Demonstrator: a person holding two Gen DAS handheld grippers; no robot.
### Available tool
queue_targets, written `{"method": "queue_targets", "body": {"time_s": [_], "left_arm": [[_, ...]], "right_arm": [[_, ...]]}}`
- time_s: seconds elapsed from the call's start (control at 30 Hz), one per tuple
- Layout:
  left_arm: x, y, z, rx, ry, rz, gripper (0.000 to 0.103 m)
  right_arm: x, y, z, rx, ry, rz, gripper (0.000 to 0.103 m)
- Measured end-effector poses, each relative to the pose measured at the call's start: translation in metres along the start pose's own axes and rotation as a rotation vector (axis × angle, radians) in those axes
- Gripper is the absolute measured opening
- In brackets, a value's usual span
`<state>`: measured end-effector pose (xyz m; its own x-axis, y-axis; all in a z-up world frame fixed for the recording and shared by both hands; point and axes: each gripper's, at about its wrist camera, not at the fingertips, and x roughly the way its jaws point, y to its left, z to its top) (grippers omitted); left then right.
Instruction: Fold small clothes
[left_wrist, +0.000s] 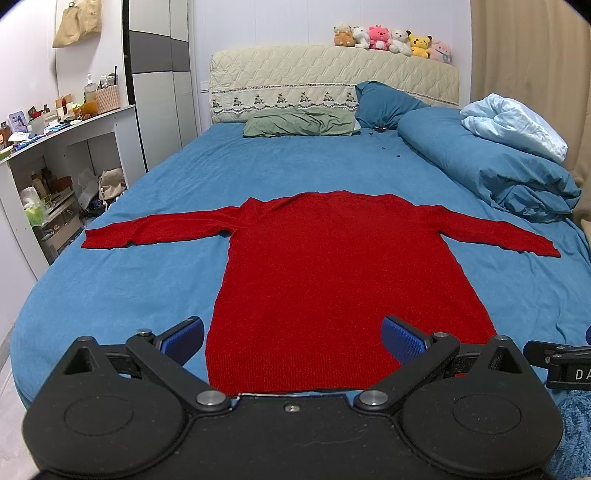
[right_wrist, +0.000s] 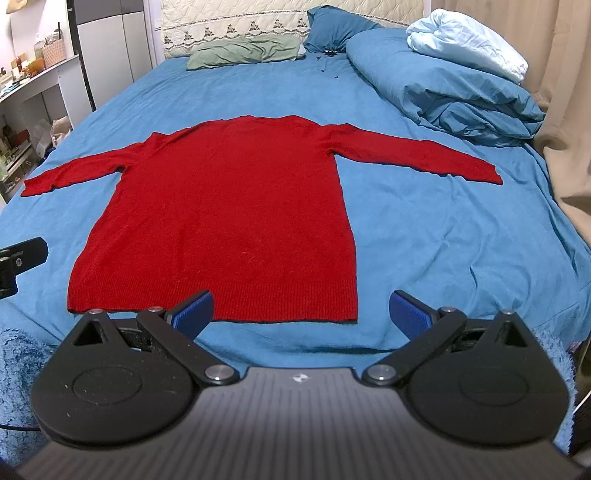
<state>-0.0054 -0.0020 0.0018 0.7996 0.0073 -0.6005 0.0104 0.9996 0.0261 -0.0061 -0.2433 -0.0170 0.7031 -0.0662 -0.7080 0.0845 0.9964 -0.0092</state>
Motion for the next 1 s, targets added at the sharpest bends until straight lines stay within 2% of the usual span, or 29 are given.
{"method": "queue_targets", "body": {"time_s": [1.0], "left_arm": [[-0.001, 0.0, 0.0, -0.018, 0.007, 0.001, 0.103]], "right_arm": [[-0.001, 0.011, -0.001, -0.025, 0.001, 0.017, 0.103]]}}
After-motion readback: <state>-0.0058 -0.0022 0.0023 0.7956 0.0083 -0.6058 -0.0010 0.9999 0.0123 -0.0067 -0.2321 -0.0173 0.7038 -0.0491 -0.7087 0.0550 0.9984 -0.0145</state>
